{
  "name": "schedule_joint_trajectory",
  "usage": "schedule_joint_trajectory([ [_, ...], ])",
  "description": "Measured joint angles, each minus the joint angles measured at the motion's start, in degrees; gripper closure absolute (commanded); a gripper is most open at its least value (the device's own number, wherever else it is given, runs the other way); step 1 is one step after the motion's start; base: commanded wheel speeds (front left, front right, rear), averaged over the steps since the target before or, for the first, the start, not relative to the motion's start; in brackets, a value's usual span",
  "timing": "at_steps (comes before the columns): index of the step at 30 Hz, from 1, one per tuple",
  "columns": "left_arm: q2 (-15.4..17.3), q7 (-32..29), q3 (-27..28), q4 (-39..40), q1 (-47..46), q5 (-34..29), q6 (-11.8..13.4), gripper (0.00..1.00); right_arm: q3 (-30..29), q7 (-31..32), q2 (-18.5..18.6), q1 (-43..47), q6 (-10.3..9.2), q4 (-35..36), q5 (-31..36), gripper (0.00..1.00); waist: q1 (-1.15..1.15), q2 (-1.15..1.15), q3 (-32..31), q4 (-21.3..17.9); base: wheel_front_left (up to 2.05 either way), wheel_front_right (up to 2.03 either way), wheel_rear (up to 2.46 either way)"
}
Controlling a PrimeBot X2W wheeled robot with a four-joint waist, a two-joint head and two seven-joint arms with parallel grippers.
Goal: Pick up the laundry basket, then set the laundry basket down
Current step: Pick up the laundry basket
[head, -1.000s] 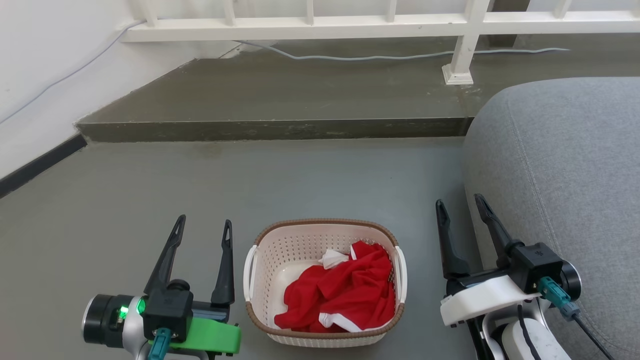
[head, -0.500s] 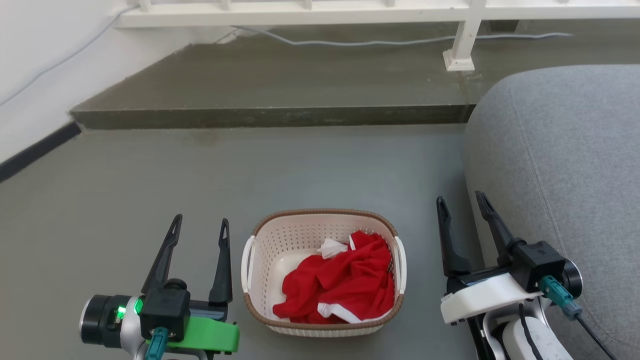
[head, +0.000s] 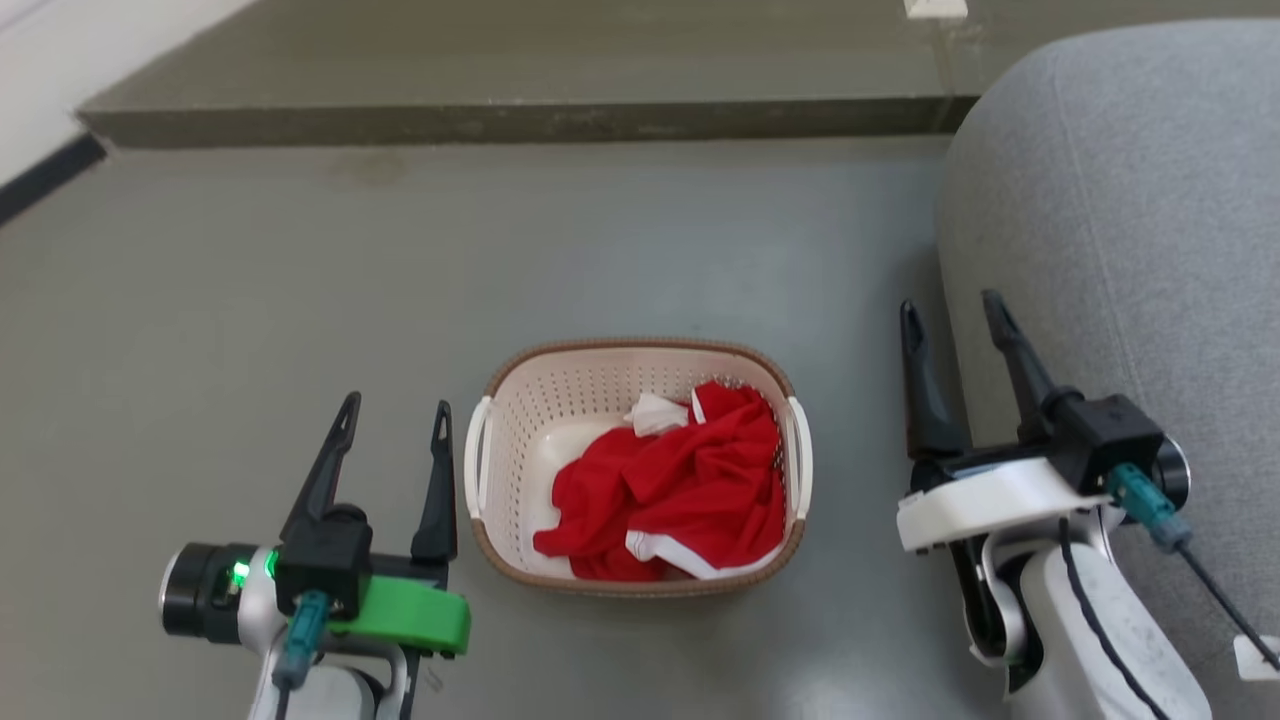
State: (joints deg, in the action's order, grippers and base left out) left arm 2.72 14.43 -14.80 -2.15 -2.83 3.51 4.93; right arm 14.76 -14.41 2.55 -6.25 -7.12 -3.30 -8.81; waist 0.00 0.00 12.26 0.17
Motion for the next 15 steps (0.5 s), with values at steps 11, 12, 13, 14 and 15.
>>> schedule_joint_trajectory([
  [11, -0.2, 0.0, 1.2, -10.0, -8.7, 2.9, -1.5, 0.0, -1.5, 0.0, 0.1, -7.4, 0.05, -9.4, -2.4, 0.0, 0.0, 0.0, 8.6, -0.2, 0.0, 0.0, 0.0],
  [12, -0.2, 0.0, 1.2, -10.8, -9.6, 3.0, -1.5, 0.0, -1.5, 0.0, 0.1, -8.0, 0.07, -10.4, -2.4, 0.0, 0.0, 0.0, 9.4, -0.2, 0.0, 0.0, 0.0],
  [13, -0.2, 0.0, 1.2, -11.7, -10.5, 3.0, -1.5, 0.0, -1.5, 0.0, 0.2, -8.6, 0.07, -11.2, -2.4, 0.0, 0.0, 0.0, 10.2, -0.1, 0.0, 0.0, 0.0],
  [14, -0.3, 0.0, 1.3, -12.5, -11.5, 3.4, -1.7, 0.0, -1.5, 0.0, 0.2, -9.3, 0.09, -11.7, -2.8, 0.0, 0.0, 0.0, 11.0, -0.1, 0.0, 0.0, 0.0],
  [15, -0.3, 0.0, 1.3, -13.5, -12.6, 3.4, -1.9, 0.0, -1.5, 0.0, 0.2, -10.1, 0.13, -12.5, -3.0, 0.0, 0.0, 0.0, 11.9, -0.1, 0.0, 0.0, 0.0],
])
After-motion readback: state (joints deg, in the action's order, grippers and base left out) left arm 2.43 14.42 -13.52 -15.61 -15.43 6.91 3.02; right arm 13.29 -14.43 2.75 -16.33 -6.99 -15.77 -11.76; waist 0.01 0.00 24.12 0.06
